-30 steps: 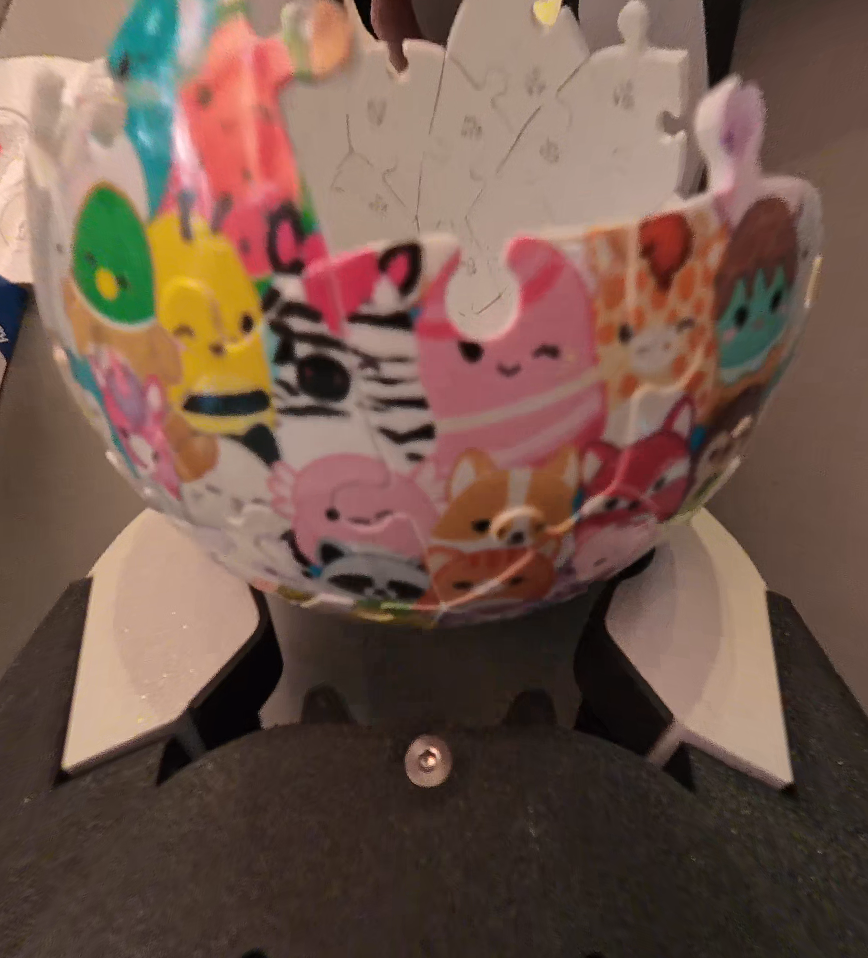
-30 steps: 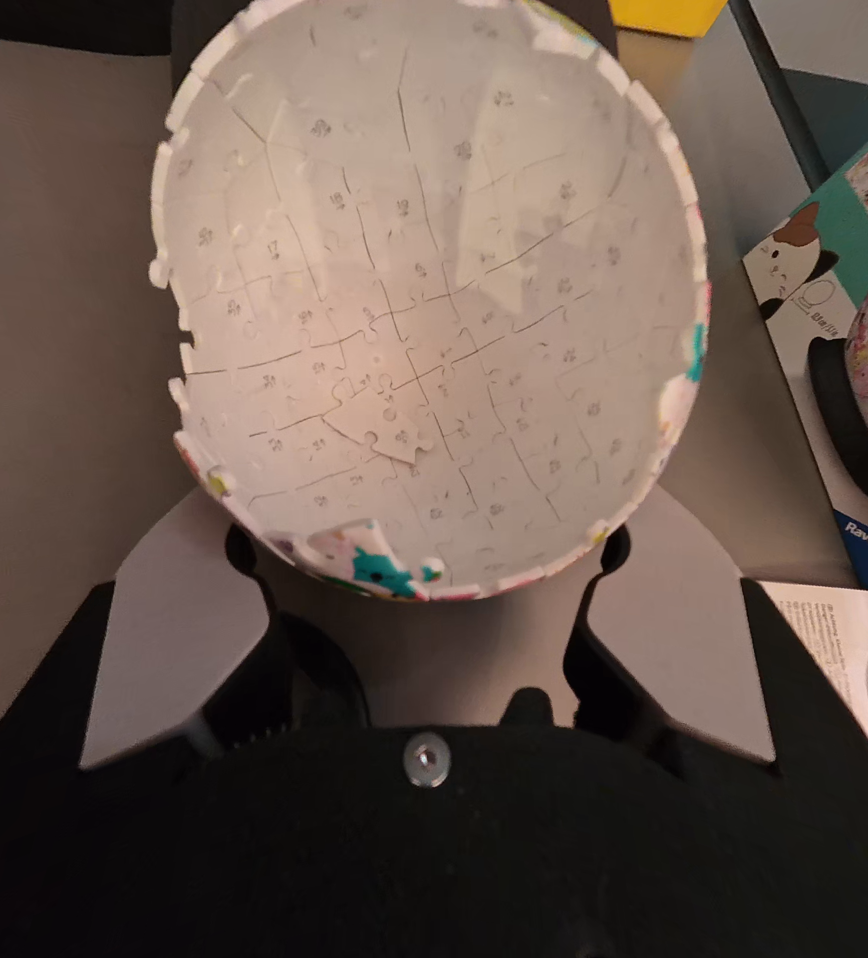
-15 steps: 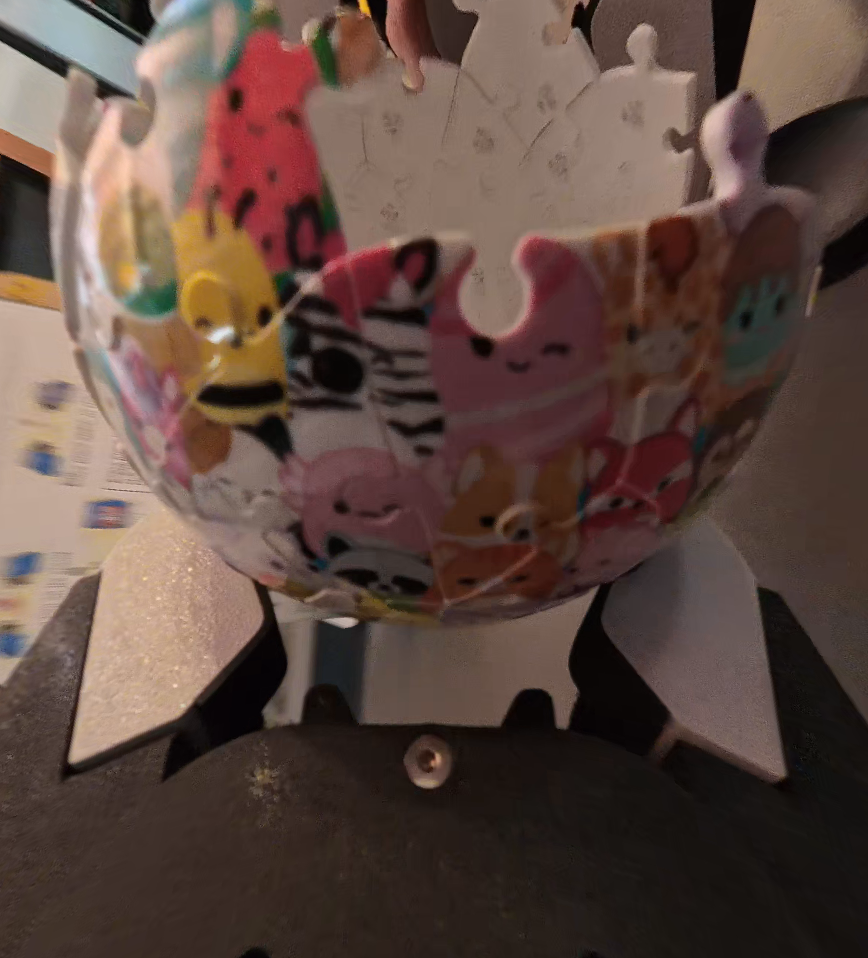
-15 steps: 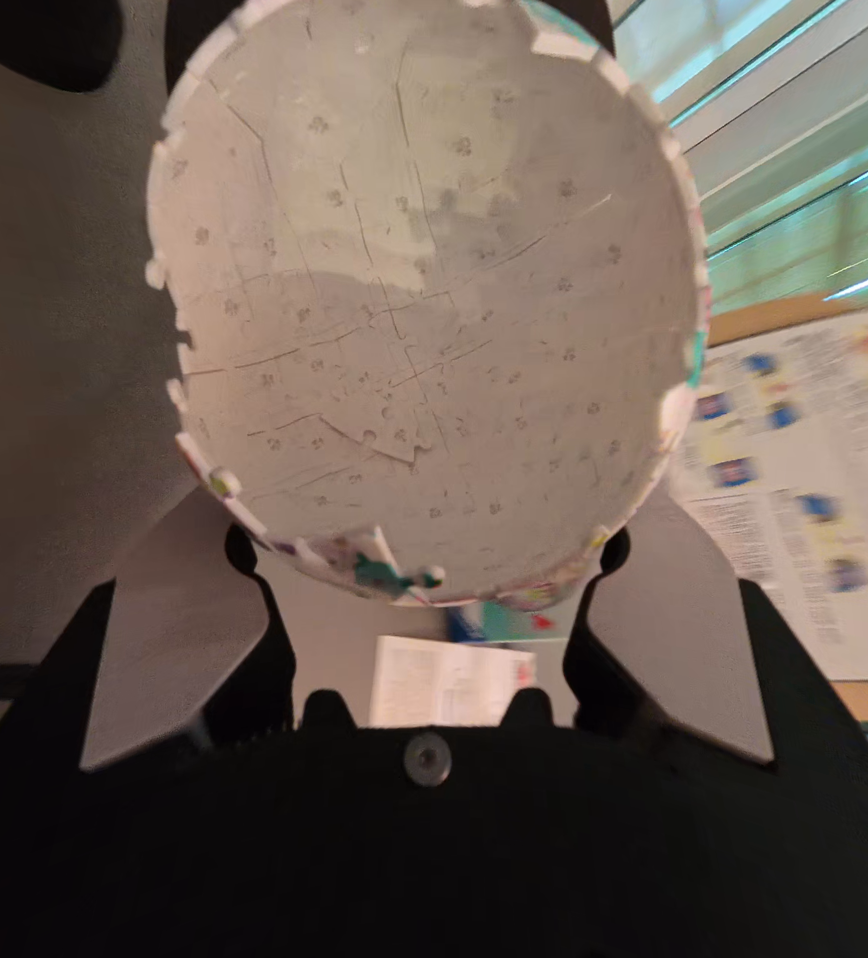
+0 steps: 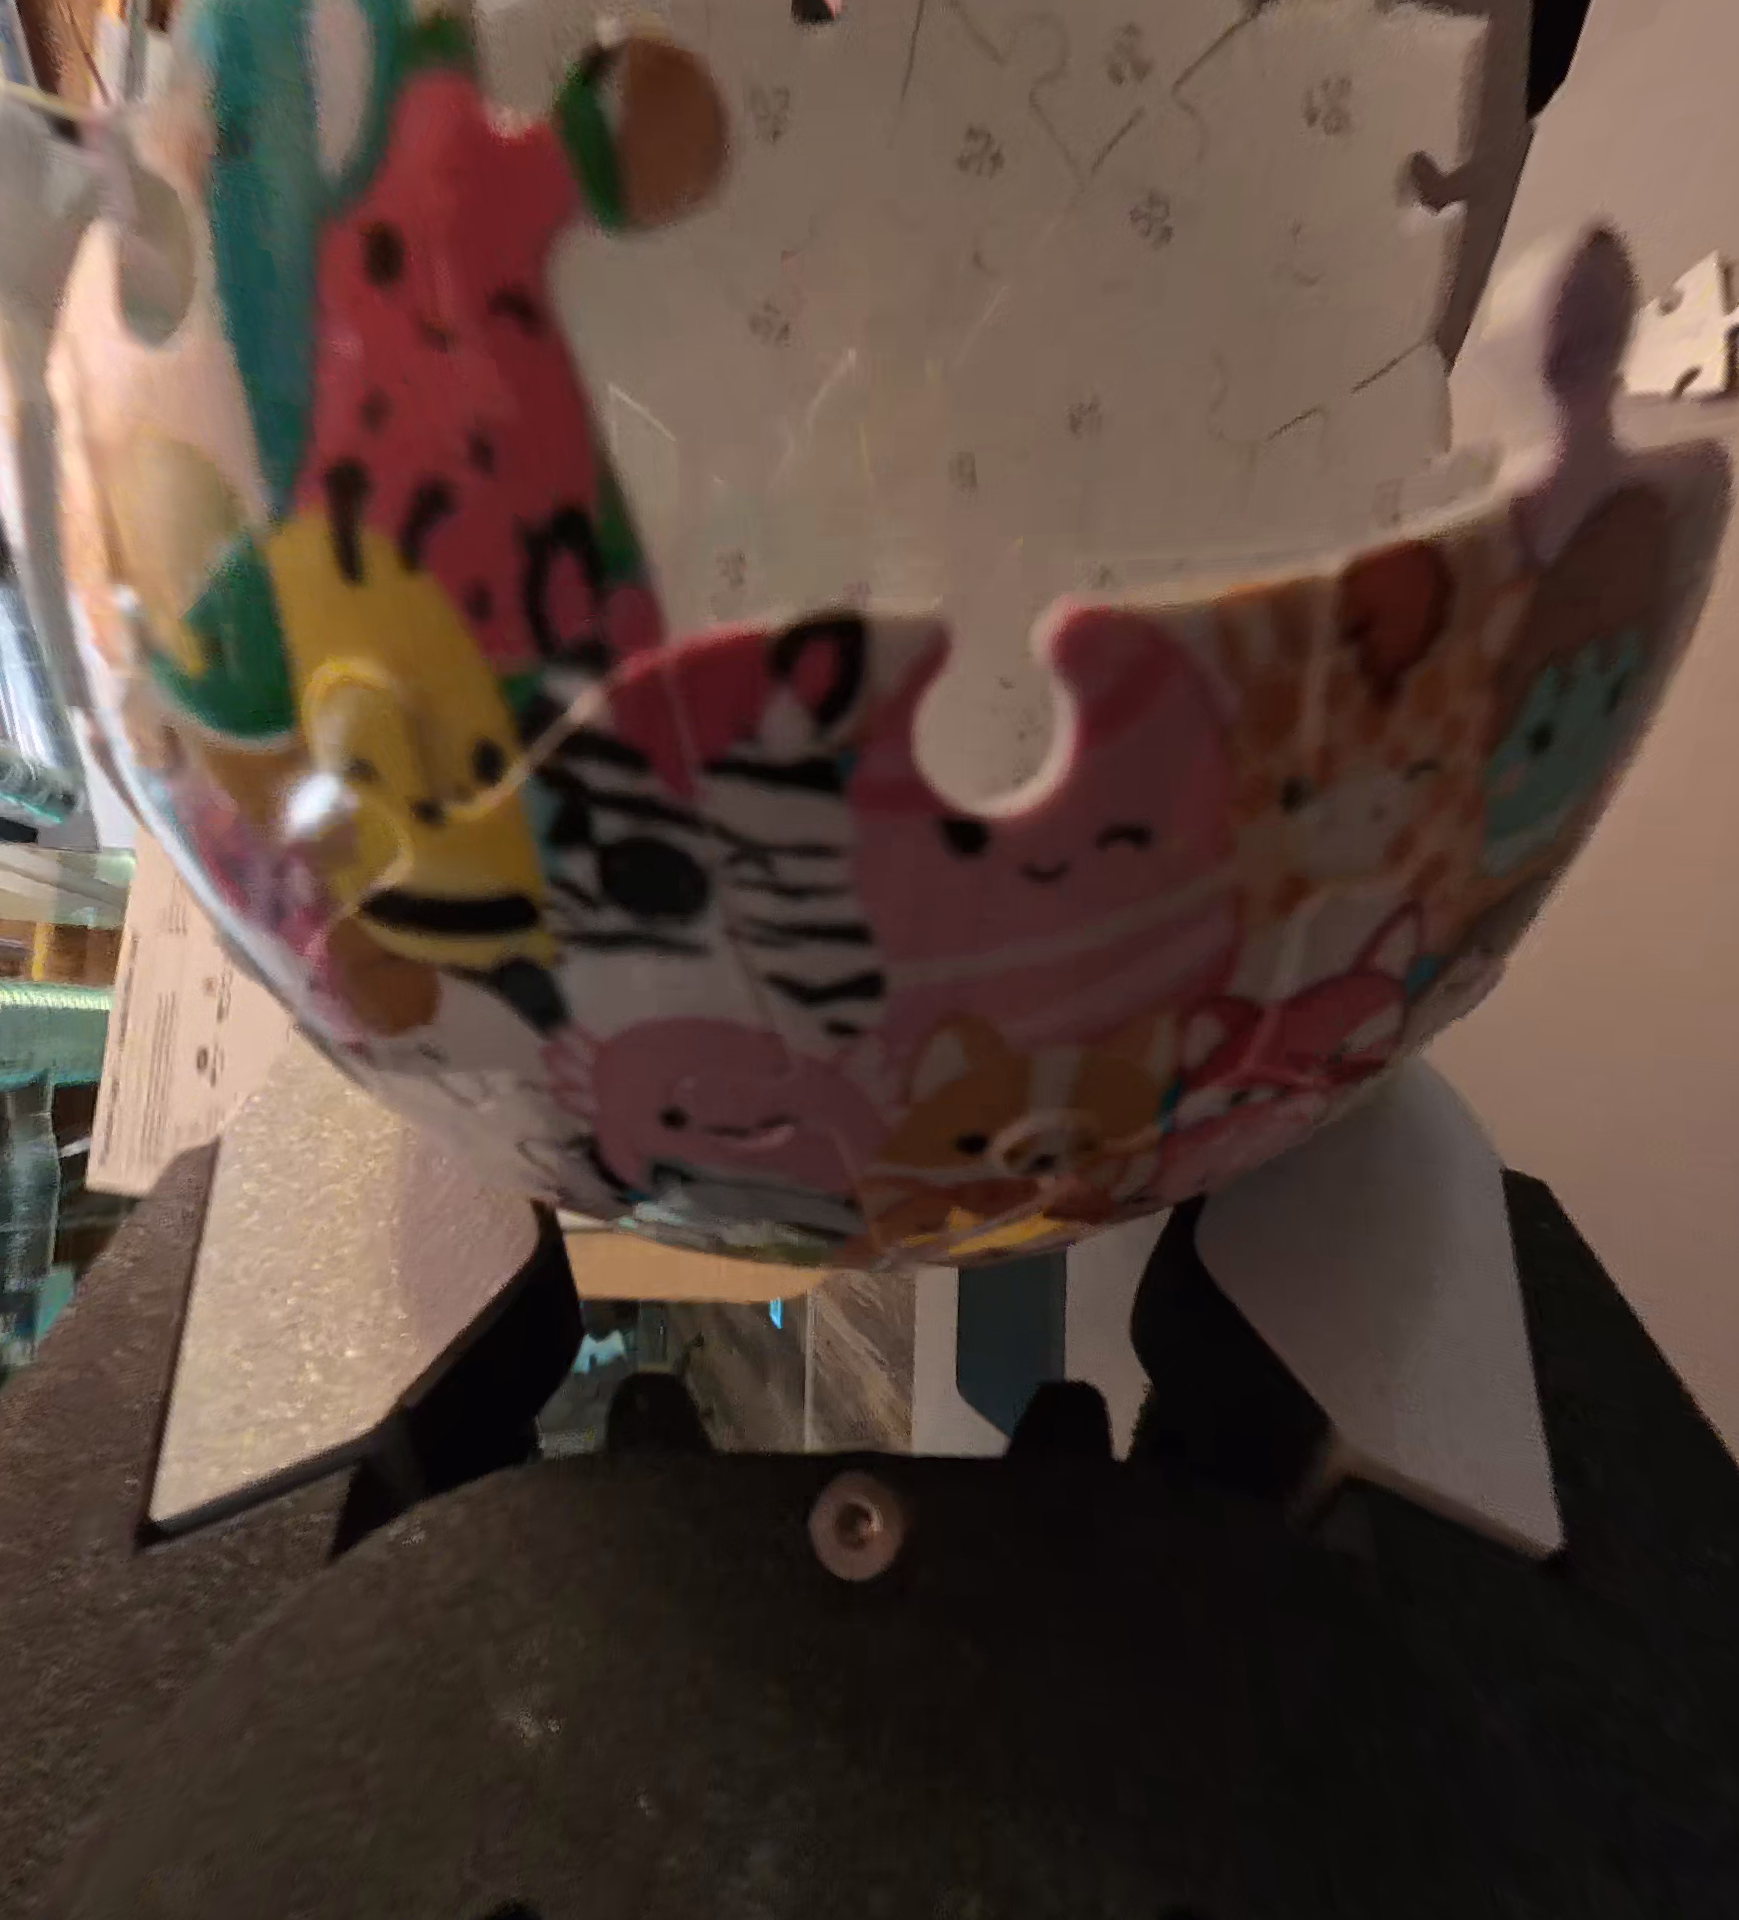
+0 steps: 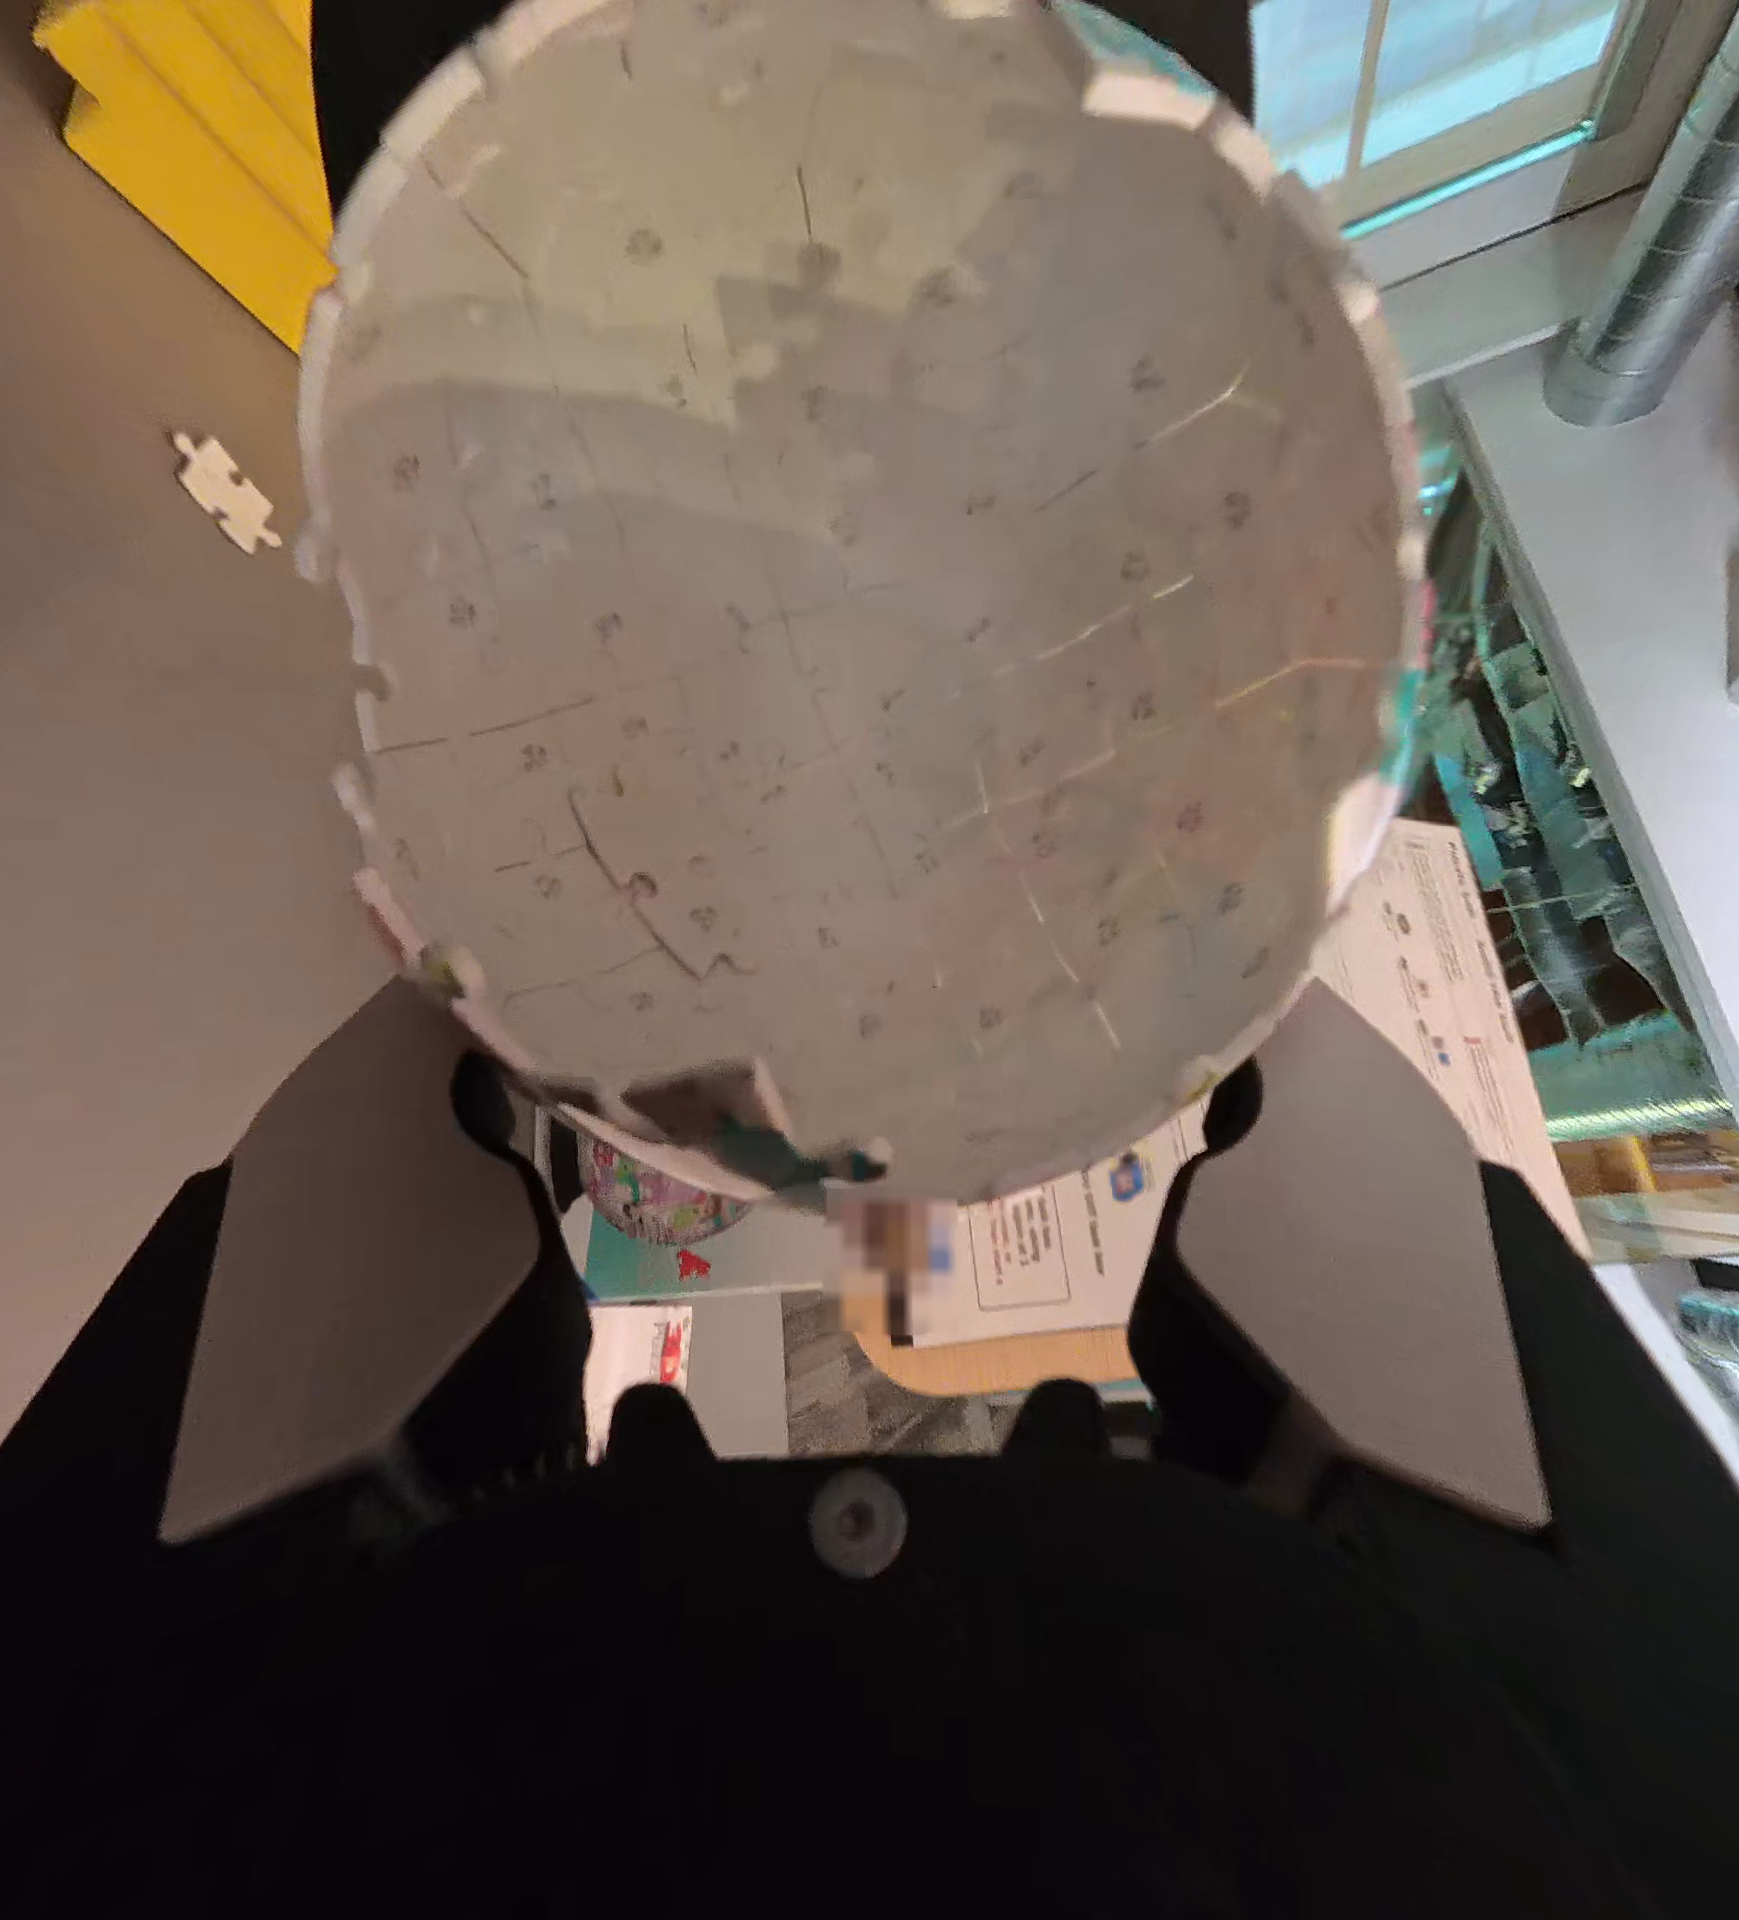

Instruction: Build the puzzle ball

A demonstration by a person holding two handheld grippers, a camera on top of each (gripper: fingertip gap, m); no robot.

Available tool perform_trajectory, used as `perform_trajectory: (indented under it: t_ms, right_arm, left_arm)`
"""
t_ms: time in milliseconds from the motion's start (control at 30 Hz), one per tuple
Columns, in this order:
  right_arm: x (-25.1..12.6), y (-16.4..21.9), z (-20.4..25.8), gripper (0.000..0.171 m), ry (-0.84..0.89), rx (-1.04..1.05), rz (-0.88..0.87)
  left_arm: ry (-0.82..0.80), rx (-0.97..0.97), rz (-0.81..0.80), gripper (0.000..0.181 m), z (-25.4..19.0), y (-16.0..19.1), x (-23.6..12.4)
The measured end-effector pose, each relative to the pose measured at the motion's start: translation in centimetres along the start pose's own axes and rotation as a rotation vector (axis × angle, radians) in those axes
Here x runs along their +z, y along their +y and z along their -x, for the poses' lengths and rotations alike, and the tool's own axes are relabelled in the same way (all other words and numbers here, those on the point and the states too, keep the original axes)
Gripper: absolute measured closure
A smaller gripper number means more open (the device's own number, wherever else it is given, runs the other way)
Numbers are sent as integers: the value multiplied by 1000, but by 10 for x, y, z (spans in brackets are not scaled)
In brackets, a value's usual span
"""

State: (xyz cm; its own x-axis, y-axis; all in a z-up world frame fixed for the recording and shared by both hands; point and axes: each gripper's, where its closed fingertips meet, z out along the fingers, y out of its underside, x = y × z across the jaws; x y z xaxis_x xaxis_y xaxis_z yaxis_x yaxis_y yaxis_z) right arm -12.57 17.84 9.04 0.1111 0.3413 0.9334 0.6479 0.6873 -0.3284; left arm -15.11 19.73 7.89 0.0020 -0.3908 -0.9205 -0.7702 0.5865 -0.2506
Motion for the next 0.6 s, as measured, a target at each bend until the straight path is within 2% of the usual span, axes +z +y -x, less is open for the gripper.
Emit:
perform_trajectory:
  t_ms: [133,233,400,600]
  right_arm:
    - [30,-24,6,38,-83,-51,-49]
    - [45,-30,13,37,-148,-20,-80]
    - [28,3,18,38,-84,49,-44]
    - [-2,29,19,38,94,265,-71]
  left_arm:
    - [-27,-61,88,54,-5,35,-26]
    - [-10,-124,114,53,-12,46,-34]
    - [58,-45,49,53,-17,24,-4]
    - [283,119,43,54,-18,3,34]
